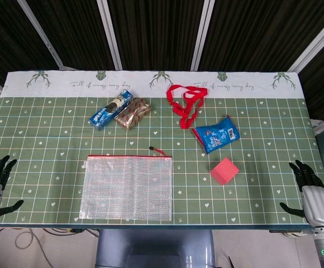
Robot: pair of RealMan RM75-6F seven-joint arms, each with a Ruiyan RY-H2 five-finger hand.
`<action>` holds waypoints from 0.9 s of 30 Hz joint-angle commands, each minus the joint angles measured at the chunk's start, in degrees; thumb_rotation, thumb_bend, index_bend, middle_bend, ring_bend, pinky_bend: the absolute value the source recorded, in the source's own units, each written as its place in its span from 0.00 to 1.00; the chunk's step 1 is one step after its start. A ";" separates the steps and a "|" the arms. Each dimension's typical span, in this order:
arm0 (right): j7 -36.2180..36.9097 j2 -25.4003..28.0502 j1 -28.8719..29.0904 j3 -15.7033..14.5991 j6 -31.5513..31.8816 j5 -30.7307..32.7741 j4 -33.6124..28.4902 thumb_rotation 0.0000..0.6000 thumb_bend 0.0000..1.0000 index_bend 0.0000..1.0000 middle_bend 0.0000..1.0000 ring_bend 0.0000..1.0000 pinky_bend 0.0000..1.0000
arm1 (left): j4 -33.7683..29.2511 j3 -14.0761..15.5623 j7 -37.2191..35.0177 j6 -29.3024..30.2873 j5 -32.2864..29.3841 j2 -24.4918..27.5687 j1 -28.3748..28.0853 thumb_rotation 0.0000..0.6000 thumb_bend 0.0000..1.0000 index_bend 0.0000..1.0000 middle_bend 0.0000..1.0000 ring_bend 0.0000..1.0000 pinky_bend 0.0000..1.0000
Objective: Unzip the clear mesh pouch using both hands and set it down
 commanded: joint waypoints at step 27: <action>0.21 -0.75 -0.18 0.38 1.08 -0.27 0.85 1.00 0.11 0.00 0.00 0.00 0.20 | -1.70 -0.38 1.43 -0.87 -0.56 0.32 -0.62 1.00 0.04 0.00 0.00 0.00 0.00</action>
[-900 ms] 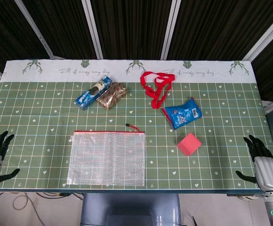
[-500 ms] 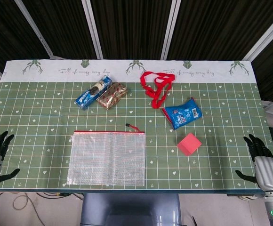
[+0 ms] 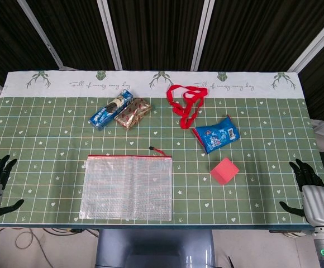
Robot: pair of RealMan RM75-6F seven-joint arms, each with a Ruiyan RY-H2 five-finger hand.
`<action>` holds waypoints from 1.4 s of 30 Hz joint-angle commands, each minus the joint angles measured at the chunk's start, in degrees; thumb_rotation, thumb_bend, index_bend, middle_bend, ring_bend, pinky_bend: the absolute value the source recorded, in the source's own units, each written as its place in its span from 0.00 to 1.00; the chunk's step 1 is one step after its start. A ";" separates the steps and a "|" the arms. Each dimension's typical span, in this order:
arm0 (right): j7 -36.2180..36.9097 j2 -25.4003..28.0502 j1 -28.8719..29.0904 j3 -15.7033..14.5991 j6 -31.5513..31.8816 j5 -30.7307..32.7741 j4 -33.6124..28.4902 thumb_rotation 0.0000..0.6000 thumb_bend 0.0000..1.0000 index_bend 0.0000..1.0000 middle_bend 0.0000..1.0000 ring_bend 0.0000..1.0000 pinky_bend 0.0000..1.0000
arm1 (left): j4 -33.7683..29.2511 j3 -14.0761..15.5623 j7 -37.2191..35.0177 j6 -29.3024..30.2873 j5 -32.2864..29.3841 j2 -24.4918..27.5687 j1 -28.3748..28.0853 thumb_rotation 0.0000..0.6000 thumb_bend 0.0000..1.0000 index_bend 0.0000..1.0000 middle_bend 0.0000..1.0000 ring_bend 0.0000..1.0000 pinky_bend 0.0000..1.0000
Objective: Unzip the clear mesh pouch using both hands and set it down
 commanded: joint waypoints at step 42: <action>0.28 -0.10 0.73 1.20 -3.40 4.94 -1.43 1.00 0.12 0.00 0.00 0.00 0.20 | 16.16 -21.34 45.55 -29.28 -49.58 -35.99 -55.20 1.00 0.21 0.37 0.08 0.00 0.00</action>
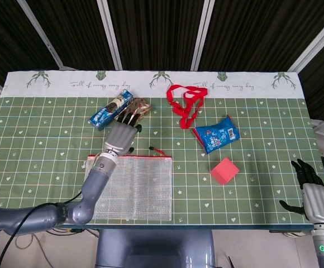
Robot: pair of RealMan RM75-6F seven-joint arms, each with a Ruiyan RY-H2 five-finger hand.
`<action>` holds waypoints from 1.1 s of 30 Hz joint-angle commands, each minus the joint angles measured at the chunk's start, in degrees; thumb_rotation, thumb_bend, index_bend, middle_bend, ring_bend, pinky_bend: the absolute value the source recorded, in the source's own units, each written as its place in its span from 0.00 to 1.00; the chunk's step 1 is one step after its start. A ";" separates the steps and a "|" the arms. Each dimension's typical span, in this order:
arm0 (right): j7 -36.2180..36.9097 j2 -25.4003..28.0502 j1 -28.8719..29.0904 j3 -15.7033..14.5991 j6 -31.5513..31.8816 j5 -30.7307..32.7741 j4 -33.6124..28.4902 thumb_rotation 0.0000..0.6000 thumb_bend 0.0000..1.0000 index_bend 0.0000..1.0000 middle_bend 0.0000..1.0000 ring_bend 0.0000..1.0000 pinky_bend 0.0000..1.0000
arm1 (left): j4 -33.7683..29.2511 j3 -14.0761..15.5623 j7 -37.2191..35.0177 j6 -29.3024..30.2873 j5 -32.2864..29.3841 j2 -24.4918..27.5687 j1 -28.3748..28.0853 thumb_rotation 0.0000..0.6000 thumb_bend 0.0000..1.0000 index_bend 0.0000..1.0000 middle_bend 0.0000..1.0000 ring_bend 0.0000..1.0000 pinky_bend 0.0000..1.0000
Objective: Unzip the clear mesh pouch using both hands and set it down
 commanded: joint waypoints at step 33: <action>1.92 0.77 0.36 0.38 -2.04 2.23 -0.83 1.00 0.14 0.00 0.00 0.00 0.20 | 37.92 0.09 2.24 -10.04 -10.83 -24.54 -17.52 1.00 0.28 0.50 0.11 0.00 0.00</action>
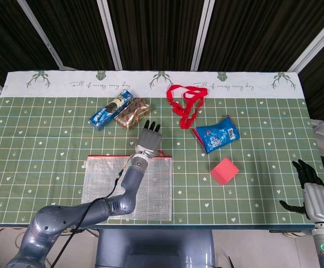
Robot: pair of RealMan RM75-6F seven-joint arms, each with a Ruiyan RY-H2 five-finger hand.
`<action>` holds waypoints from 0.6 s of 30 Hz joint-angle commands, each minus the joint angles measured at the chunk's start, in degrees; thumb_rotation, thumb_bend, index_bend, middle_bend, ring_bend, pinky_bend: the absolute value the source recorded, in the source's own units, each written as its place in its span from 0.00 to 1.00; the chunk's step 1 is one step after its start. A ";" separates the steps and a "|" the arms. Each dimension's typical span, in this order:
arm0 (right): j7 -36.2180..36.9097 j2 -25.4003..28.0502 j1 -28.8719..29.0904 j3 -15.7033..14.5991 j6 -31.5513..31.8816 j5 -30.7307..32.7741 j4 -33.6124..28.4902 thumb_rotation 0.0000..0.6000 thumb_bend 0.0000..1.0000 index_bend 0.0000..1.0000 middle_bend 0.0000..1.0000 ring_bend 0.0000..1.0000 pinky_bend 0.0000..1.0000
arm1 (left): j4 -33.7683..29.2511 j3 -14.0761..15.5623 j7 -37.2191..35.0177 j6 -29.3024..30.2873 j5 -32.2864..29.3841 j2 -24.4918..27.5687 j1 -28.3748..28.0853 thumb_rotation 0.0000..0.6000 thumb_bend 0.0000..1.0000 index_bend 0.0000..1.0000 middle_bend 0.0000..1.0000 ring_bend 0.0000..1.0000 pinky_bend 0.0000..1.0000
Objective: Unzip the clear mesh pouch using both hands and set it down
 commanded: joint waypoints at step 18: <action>0.45 0.30 -0.01 0.09 -0.28 0.50 -0.47 1.00 0.15 0.00 0.00 0.00 0.20 | 7.37 -0.31 -1.74 -3.19 0.49 -4.01 -1.63 1.00 0.31 0.52 0.11 0.00 0.00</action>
